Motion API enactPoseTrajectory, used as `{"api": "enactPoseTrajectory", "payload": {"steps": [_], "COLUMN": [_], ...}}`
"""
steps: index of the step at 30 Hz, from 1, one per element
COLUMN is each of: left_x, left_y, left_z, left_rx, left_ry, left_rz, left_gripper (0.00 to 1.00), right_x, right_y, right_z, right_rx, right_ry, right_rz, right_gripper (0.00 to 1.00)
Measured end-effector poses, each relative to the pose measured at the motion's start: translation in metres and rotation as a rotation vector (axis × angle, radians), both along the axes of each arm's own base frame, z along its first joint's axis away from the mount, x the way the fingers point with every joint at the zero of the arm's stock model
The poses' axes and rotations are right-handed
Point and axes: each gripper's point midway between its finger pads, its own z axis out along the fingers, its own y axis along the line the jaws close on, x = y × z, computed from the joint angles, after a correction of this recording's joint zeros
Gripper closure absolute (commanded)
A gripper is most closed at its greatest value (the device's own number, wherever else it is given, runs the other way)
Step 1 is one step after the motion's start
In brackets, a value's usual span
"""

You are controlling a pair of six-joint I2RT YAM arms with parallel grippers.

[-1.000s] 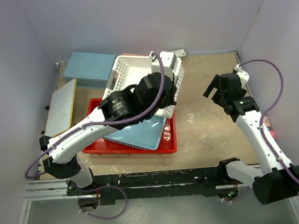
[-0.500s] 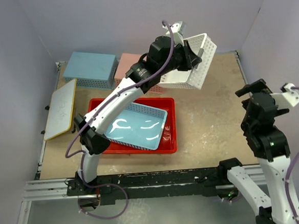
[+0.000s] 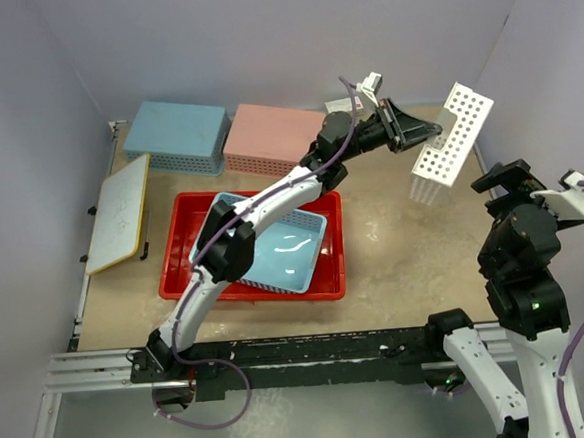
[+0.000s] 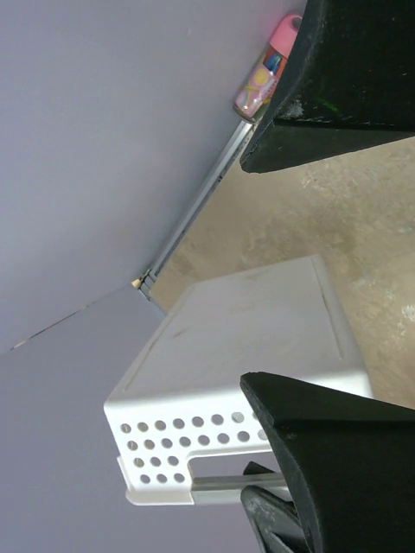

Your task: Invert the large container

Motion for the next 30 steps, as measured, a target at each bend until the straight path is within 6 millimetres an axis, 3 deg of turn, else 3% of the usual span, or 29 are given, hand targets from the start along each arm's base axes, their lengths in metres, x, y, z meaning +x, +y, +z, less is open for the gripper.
{"api": "enactPoseTrajectory", "payload": {"steps": [9,13,19,23,26,30], "left_x": [0.054,0.077,0.113,0.138,0.154,0.165], "left_y": [0.011,0.036,0.069,0.083,0.086,0.083], "left_z": [-0.063,-0.072,-0.112,-0.145,-0.177,-0.224], "left_rx": [-0.192,-0.291,-0.321,-0.24,-0.105,0.116], "left_ry": [0.311,0.389,0.486,0.512,0.492,0.49], "left_rz": [-0.059,-0.047,0.039,0.118,0.19,0.261], "left_gripper": [1.0,1.0,1.0,0.69,0.6,0.41], "right_x": [0.005,0.007,0.01,0.011,0.015,0.027], "right_y": [0.004,0.006,0.01,0.013,0.017,0.035], "right_z": [0.001,0.0,-0.001,-0.002,-0.003,-0.009], "right_rx": [-0.015,-0.015,-0.013,-0.01,-0.007,-0.023], "right_ry": [-0.003,-0.003,0.0,0.0,0.003,0.035], "right_rz": [0.03,0.044,0.07,0.085,0.113,0.224], "right_gripper": [0.0,0.0,0.0,0.0,0.0,0.0]}}
